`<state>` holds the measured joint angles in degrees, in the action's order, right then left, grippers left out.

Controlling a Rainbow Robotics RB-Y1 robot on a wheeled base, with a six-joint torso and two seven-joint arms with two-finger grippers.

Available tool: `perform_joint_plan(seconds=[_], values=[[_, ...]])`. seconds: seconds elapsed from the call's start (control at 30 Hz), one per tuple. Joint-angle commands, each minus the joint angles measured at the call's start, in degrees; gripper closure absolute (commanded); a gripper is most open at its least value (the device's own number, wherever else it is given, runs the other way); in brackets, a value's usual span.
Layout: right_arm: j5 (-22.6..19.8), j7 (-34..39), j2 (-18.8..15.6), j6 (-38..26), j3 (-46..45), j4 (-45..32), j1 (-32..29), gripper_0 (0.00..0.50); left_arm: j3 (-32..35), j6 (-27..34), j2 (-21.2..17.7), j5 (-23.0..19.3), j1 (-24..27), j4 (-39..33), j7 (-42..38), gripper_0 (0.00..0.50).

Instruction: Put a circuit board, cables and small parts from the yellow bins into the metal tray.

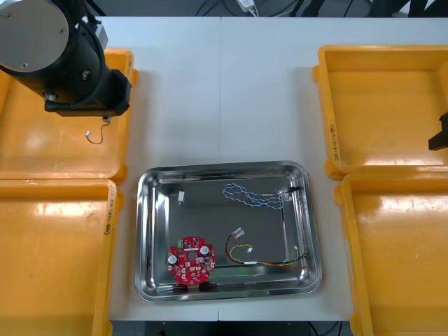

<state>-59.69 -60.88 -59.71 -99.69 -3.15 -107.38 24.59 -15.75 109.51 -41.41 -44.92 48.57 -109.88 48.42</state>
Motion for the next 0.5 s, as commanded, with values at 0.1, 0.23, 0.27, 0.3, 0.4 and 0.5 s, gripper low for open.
perform_joint_plan(seconds=[0.1, 0.23, 0.27, 0.3, 0.4, 0.5], values=[[-0.5, 1.3, -3.0, -0.2, -3.1, -1.7, -2.4, 0.0, 0.0, 0.5, 5.6, 2.5, 2.8, -3.0, -3.2, 0.5], [-0.5, 0.9, -3.0, 0.0, -3.6, -2.5, -3.6, 0.0, -2.4, 0.5, 8.4, 5.1, 2.7, -3.1, -6.1, 0.5], [-0.5, 0.9, -3.0, 0.1, -3.6, -2.6, -3.7, 0.0, -2.7, 0.5, 8.7, 5.3, 2.6, -3.0, -6.5, 0.5], [-0.5, 0.9, -3.0, 0.2, -3.7, -2.7, -4.0, 0.0, -3.1, 0.5, 9.3, 5.6, 2.4, -3.0, -7.3, 0.5], [-0.4, 0.9, -3.0, 1.0, -4.1, -3.5, -5.2, 0.0, -3.9, 0.5, 11.1, 6.4, 1.4, -3.1, -8.2, 0.5], [-0.3, 0.8, -3.0, 2.0, -4.5, -4.2, -6.1, 0.0, -4.3, 0.5, 12.8, 7.3, -0.1, -3.3, -8.8, 0.5]])
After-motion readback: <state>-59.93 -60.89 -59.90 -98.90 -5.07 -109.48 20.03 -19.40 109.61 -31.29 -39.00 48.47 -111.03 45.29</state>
